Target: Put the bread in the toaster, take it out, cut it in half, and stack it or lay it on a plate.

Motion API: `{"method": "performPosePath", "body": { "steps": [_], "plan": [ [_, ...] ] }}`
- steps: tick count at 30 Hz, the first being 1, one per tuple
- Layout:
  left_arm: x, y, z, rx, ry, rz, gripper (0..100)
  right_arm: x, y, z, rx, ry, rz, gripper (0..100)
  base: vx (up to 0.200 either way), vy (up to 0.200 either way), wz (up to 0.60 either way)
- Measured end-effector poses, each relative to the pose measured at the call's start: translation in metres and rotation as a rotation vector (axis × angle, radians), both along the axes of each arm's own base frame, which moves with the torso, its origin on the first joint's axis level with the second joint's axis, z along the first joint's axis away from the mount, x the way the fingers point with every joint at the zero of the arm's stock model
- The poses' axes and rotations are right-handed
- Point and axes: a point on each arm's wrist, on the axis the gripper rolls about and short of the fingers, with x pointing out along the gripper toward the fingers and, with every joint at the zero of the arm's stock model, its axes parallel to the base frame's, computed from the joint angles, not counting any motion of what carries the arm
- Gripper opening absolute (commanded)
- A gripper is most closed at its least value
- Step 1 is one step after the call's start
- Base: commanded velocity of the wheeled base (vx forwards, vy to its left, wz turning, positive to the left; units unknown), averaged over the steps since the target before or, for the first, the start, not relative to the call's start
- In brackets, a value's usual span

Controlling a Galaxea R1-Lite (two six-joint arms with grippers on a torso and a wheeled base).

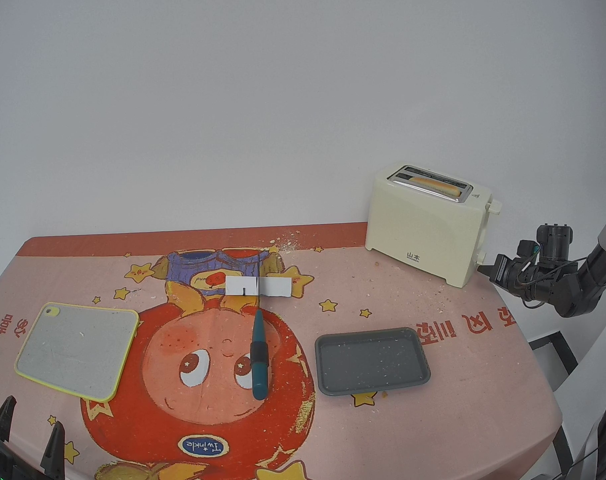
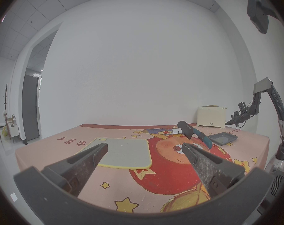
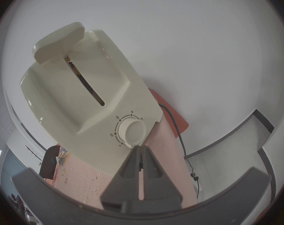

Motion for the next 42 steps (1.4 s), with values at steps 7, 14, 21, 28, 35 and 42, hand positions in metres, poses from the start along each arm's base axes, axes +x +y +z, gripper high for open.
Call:
{"method": "performPosePath", "body": {
  "steps": [7,14,21,28,35,42],
  "plan": [
    [0.000,0.000,0.000,0.000,0.000,0.000,100,0.000,0.002,0.001,-0.001,-0.004,0.005,0,0.000,0.000,0.00],
    [0.000,0.000,0.000,0.001,0.000,0.000,100,0.000,0.002,0.003,-0.001,-0.007,0.005,0,0.000,0.000,0.00],
    [0.000,0.000,0.000,0.000,0.000,0.000,100,-0.001,0.002,0.005,-0.001,-0.011,0.004,0,0.000,0.000,0.00],
    [0.000,0.000,0.000,0.000,0.000,0.000,100,-0.010,0.004,-0.002,-0.003,0.019,0.011,0,0.000,0.000,0.00],
    [0.000,0.000,0.000,0.000,0.000,0.000,100,-0.043,0.011,0.003,-0.007,-0.030,0.029,0,0.000,0.000,0.00],
    [0.000,0.000,0.000,0.000,0.000,0.000,100,-0.082,0.011,0.054,-0.063,-0.232,0.044,0,0.000,0.000,0.00]
  ]
}}
